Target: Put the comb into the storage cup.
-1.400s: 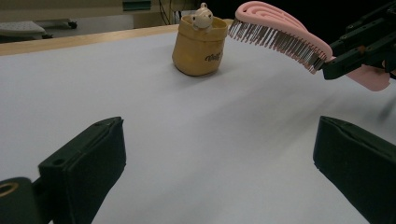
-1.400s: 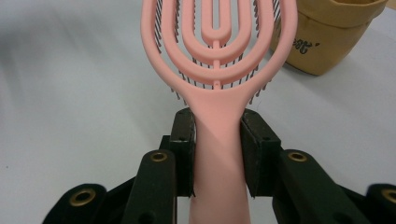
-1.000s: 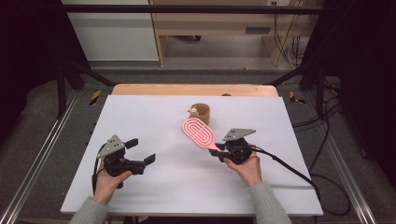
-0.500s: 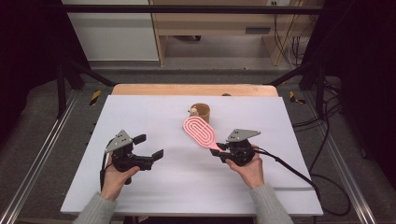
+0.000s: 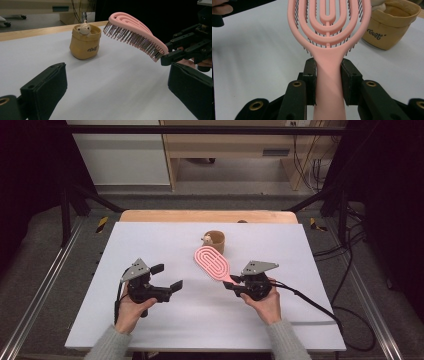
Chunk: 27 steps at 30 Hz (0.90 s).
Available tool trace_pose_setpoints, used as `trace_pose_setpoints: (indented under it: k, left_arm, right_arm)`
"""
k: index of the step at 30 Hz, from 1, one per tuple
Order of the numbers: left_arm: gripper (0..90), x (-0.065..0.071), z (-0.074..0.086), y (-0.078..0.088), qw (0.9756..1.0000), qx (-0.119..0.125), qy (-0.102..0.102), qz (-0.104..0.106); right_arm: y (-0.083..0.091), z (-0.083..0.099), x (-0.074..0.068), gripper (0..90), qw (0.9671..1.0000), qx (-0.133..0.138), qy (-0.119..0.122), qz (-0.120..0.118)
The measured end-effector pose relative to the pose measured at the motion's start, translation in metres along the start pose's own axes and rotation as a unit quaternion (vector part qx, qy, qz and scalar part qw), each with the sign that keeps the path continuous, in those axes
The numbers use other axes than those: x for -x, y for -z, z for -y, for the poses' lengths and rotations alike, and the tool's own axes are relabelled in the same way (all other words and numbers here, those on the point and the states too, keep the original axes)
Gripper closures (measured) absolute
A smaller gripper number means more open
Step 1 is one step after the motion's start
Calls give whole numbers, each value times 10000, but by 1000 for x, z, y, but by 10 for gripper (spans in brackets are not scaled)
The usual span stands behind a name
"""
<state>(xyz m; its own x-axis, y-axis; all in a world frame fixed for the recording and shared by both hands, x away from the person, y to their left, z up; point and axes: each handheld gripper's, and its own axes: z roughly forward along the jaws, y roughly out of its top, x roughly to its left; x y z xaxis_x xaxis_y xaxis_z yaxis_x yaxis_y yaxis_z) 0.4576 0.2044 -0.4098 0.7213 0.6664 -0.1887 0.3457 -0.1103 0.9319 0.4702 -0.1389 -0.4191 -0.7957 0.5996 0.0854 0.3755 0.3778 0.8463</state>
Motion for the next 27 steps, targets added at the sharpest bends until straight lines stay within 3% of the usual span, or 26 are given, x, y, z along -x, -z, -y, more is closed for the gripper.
trace_pose_setpoints:
  k: [13, 27]
  left_arm:
    - [21, 8, -6, -11, 9999, 32, 35, 120]
    - [20, 14, -13, -25, 9995, 34, 202, 260]
  right_arm:
    - [0, 0, -2, 691, 10000, 85, -37, -18]
    - [1, -1, -3, 691, 9999, 155, -39, -15]
